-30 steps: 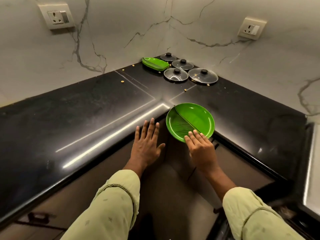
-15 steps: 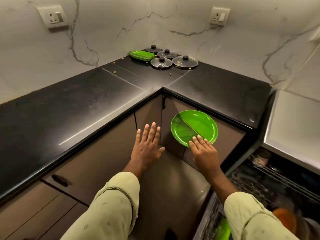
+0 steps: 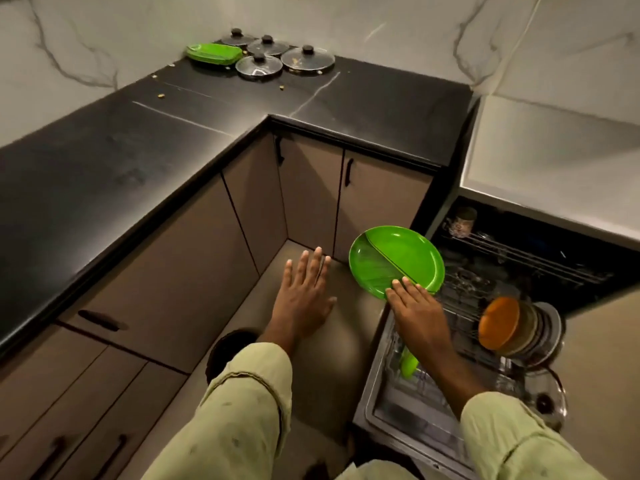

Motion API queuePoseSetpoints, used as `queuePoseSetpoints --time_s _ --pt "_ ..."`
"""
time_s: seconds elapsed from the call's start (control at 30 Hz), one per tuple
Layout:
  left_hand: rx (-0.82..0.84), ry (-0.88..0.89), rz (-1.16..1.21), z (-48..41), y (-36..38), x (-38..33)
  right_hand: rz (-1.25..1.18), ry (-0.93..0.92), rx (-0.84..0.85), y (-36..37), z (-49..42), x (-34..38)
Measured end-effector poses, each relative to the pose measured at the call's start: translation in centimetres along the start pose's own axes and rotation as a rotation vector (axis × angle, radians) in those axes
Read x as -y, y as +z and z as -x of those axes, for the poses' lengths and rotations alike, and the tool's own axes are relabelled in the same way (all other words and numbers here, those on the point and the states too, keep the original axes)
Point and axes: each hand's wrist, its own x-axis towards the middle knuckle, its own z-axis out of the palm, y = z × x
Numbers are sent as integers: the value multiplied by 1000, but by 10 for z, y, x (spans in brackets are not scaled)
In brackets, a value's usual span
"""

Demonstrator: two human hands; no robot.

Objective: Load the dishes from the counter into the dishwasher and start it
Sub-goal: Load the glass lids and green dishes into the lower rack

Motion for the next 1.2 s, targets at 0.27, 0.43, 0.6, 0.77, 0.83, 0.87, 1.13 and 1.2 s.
queuePoseSetpoints --time_s 0.27,0.43,0.6,0.77,0.83,0.87,1.13,1.2 --pt "125 154 -51 -18 28 -54 -29 217 169 3 70 -40" --pt "251 233 -91 -45 52 -106 -171 404 352 19 105 -81" --pt "376 314 -169 -72 82 -156 -249 517 306 52 138 -113" --pt "527 420 -262 -94 123 -188 -268 639 372 90 168 -122" --pt "578 459 -297 -110 146 -194 -287 738 420 110 175 -123" --pt "597 470 -307 -118 156 -195 -319 798 453 118 177 -122" --pt "763 594 -461 -189 281 -212 -670 1378 357 212 215 -118" --pt "785 617 -469 -201 303 -216 -778 1489 256 230 219 -119"
